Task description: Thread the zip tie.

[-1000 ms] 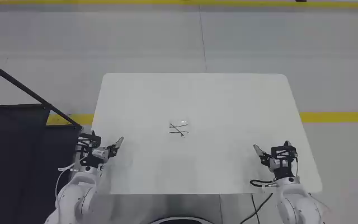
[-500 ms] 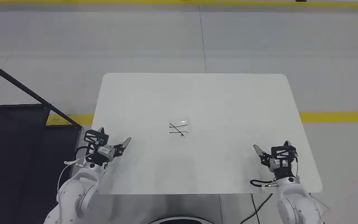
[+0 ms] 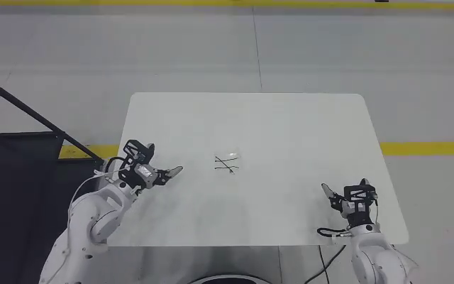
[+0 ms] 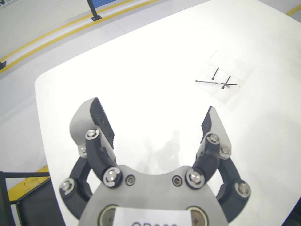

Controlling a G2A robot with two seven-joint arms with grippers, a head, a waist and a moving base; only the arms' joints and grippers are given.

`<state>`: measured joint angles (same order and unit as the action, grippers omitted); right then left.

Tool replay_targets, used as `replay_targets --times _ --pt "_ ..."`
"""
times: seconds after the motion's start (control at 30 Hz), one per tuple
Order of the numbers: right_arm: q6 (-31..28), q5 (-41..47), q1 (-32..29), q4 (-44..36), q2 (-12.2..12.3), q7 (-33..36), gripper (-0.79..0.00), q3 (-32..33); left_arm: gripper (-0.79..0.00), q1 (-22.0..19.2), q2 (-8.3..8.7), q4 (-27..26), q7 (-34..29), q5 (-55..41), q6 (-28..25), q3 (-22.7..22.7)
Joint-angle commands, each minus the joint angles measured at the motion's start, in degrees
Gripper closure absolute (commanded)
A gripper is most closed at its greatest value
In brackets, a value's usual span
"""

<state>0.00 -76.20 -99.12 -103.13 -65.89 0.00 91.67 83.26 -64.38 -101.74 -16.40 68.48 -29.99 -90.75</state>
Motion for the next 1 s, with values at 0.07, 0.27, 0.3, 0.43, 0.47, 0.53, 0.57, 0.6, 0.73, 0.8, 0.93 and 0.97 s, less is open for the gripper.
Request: replay_targets --times 0.07,0.27,0.3,0.43,0.47,0.53,0.57,0.6,0.73,0.8,0.93,0.97 --pt "0.0 0.0 0.0 0.0 0.0 0.0 -0.785 0.0 -0.785 -3.2 0.31 0.9 -2.4 0.3 -3.1 0.5" --pt "0.0 0.0 0.0 0.0 0.0 0.0 -0.785 0.0 -0.785 -3.5 0.39 0.8 -2.9 0.6 -2.9 0.3" --pt "0.0 0.0 0.0 0.0 0.0 0.0 -0.785 0.0 -0.785 -3.5 0.39 0.8 -2.9 0.6 -2.9 0.3" --pt "0.0 0.0 0.0 0.0 0.0 0.0 -0.785 0.0 -0.785 -3.2 0.34 0.8 -3.0 2.0 -1.2 0.7" --pt "0.0 0.0 0.0 0.0 0.0 0.0 -0.785 0.0 -0.785 -3.1 0.26 0.6 -2.9 3.1 0.0 1.5" --pt "0.0 0.0 0.0 0.0 0.0 0.0 -0.785 0.0 -0.785 -3.5 -0.08 1.2 -3.0 0.1 2.5 2.8" --pt "0.0 0.0 0.0 0.0 0.0 0.0 -0.785 0.0 -0.785 -4.0 -0.22 1.5 -4.4 -2.6 3.1 3.3" --pt "0.0 0.0 0.0 0.0 0.0 0.0 -0.785 0.0 -0.785 -4.7 -0.31 1.7 -6.0 -4.9 3.5 3.6" --pt "0.0 0.0 0.0 0.0 0.0 0.0 -0.785 0.0 -0.785 -8.0 -0.50 2.6 -17.9 -13.9 5.6 5.6" --pt "0.0 0.0 0.0 0.0 0.0 0.0 -0.785 0.0 -0.785 -10.0 -0.57 3.4 -23.0 -17.2 7.8 6.3" --pt "0.0 0.0 0.0 0.0 0.0 0.0 -0.785 0.0 -0.785 -12.8 -0.72 5.0 -29.9 -25.5 8.5 8.1" --pt "0.0 0.0 0.0 0.0 0.0 0.0 -0.785 0.0 -0.785 -13.3 -0.72 5.4 -31.3 -27.2 8.7 8.4"
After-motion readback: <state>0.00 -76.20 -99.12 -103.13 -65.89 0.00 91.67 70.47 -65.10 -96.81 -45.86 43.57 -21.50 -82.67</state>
